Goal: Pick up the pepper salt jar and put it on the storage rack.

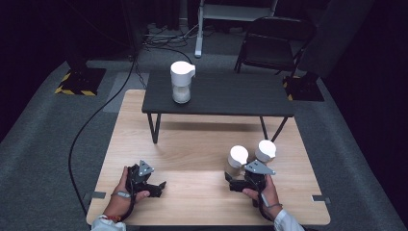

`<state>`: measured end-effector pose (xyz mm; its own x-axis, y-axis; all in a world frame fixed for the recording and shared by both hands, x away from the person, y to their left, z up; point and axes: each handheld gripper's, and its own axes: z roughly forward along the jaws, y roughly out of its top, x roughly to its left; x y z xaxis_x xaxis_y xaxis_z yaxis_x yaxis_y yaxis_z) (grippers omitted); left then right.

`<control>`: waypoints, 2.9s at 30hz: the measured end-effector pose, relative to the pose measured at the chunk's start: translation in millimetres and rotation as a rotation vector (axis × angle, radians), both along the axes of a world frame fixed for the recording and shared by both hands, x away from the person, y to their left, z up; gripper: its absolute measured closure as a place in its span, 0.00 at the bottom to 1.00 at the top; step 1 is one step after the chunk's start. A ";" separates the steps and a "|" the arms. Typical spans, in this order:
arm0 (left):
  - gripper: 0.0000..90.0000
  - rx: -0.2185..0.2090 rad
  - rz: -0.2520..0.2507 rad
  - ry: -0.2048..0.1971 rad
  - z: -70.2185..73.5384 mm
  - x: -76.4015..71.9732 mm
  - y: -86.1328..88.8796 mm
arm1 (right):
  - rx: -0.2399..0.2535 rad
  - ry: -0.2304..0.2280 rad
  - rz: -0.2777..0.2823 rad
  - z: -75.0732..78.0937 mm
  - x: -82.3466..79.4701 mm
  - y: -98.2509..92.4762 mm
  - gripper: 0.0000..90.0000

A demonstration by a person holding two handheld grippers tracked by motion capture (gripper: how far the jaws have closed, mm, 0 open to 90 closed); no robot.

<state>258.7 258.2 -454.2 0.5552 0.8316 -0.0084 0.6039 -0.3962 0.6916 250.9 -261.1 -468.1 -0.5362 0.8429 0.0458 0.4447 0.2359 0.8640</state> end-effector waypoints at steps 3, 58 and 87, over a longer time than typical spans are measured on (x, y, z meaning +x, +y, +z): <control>0.00 0.000 0.000 0.000 0.0 0.0 0.0 | 0.019 0.005 -0.028 -2.0 3.0 4.5 0.05; 0.00 0.000 0.000 0.000 0.0 0.0 0.0 | 0.018 -0.156 -0.067 20.0 -21.3 20.5 0.33; 0.00 0.000 0.000 0.000 0.0 0.0 0.0 | 0.058 -0.189 -0.013 100.4 -25.9 1.4 0.34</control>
